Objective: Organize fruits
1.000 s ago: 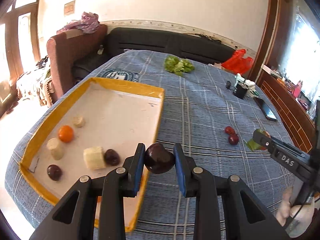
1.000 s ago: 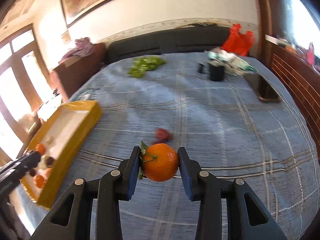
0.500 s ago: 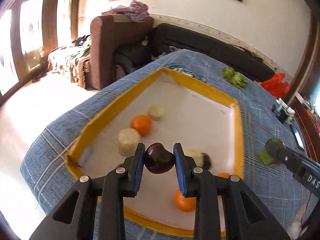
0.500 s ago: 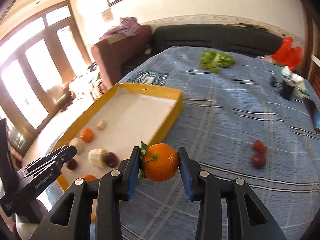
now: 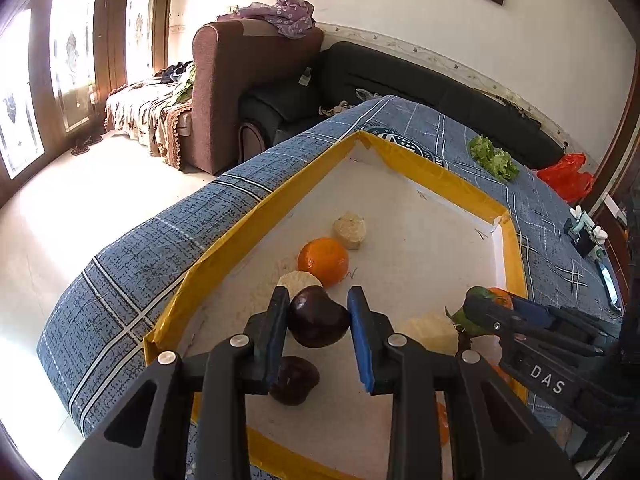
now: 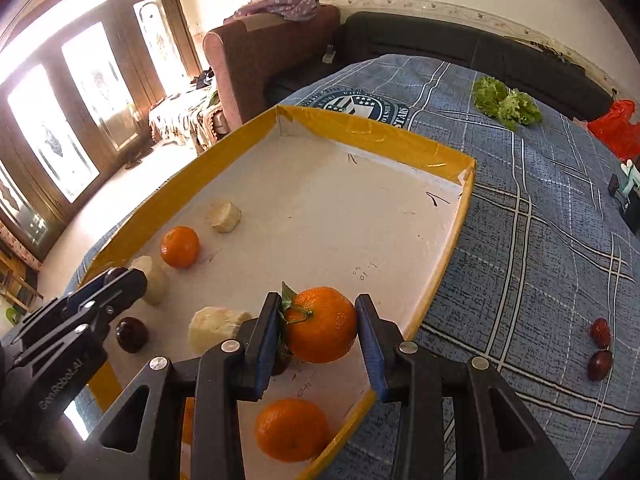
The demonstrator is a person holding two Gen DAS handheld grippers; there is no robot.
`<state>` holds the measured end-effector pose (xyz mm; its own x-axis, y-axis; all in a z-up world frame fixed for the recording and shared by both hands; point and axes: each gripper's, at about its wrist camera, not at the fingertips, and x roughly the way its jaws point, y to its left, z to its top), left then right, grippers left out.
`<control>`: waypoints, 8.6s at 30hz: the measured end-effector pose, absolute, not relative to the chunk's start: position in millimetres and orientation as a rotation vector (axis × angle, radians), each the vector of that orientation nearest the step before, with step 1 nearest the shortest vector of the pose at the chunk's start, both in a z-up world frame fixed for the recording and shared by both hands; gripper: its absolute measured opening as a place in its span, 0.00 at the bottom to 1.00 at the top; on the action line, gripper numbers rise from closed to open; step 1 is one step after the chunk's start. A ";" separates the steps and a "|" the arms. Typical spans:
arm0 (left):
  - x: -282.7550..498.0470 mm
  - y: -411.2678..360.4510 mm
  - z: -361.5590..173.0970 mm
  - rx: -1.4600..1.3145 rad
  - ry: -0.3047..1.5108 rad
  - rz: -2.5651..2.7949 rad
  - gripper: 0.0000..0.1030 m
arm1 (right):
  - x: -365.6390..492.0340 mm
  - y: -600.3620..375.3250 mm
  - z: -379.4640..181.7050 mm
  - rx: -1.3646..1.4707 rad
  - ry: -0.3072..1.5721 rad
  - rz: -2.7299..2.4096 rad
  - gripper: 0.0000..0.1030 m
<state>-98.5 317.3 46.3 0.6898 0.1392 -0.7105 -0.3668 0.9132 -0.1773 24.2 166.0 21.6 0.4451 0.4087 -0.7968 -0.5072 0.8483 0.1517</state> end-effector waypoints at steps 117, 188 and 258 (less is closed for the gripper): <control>-67.0 129.1 93.3 -0.136 0.739 -0.062 0.30 | 6.2 -155.7 17.0 0.291 0.770 0.054 0.31; -154.5 196.1 125.7 -0.041 0.586 0.365 0.87 | -45.5 36.8 75.7 0.073 0.779 0.513 0.61; -188.9 225.9 133.6 -0.110 0.570 0.513 0.92 | -44.7 24.6 51.3 -0.077 0.509 0.414 0.82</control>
<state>-188.9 225.9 133.6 0.7203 0.4335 -0.5416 -0.4933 0.8690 0.0394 -44.7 24.6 51.3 0.7926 0.3654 -0.4881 -0.4031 0.9147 0.0302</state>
